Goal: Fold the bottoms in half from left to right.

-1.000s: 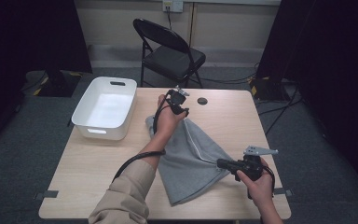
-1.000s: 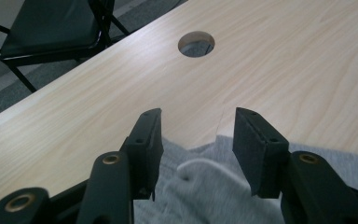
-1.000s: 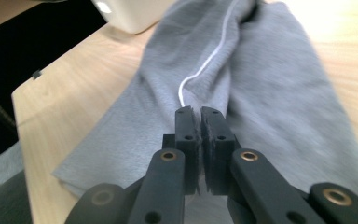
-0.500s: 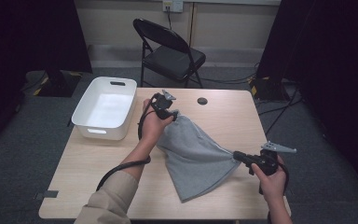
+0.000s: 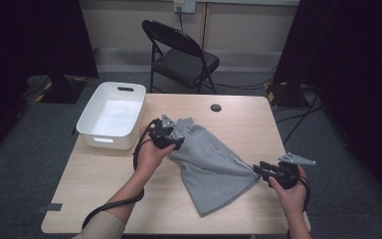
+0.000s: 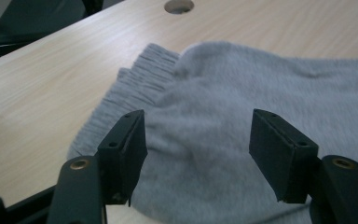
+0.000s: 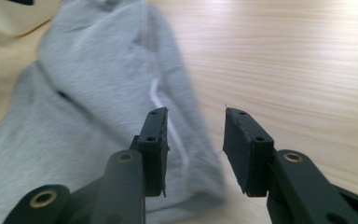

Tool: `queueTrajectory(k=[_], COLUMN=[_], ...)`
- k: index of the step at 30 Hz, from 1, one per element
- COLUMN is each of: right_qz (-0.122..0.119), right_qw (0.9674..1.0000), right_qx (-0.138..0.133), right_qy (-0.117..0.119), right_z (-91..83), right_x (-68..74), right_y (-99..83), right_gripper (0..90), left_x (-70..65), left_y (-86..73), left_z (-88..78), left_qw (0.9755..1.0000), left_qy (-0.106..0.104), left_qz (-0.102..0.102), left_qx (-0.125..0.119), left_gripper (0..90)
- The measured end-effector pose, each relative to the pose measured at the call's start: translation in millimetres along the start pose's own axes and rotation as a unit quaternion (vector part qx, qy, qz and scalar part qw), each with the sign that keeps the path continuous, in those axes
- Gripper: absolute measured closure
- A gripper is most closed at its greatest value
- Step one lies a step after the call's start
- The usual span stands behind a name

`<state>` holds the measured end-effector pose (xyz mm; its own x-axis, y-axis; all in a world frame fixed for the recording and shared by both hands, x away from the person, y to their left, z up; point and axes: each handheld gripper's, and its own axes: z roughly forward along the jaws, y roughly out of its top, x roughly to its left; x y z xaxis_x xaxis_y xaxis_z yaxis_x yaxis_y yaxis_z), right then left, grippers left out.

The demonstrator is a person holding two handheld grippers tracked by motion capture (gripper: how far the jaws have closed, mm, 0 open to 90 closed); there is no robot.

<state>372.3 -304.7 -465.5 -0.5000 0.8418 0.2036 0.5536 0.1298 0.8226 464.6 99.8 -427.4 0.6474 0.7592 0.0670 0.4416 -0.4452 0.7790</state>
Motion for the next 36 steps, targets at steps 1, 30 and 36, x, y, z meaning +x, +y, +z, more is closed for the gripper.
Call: queueTrajectory(k=[1,30,36], right_qz=[-0.003,-0.006,0.016], right_qw=[1.0000,0.9981,0.9975], right_qx=[0.002,0.061,0.068], right_qy=[0.005,-0.004,0.009], right_z=[1.4,29.1,26.1], right_x=[1.8,-7.1,-3.7], right_y=[0.1,-16.3,-20.9], right_gripper=[62.1,80.9,83.8], left_x=[-2.7,-81.7,-85.0], left_y=[-3.3,-59.5,-68.1], left_z=[-2.2,0.2,3.0], left_qw=[1.0000,0.9927,0.9920], left_qy=[-0.004,-0.113,-0.116], left_qz=[-0.001,0.042,0.046], left_qx=[-0.005,0.003,0.013], left_gripper=[36.3,34.4,35.8])
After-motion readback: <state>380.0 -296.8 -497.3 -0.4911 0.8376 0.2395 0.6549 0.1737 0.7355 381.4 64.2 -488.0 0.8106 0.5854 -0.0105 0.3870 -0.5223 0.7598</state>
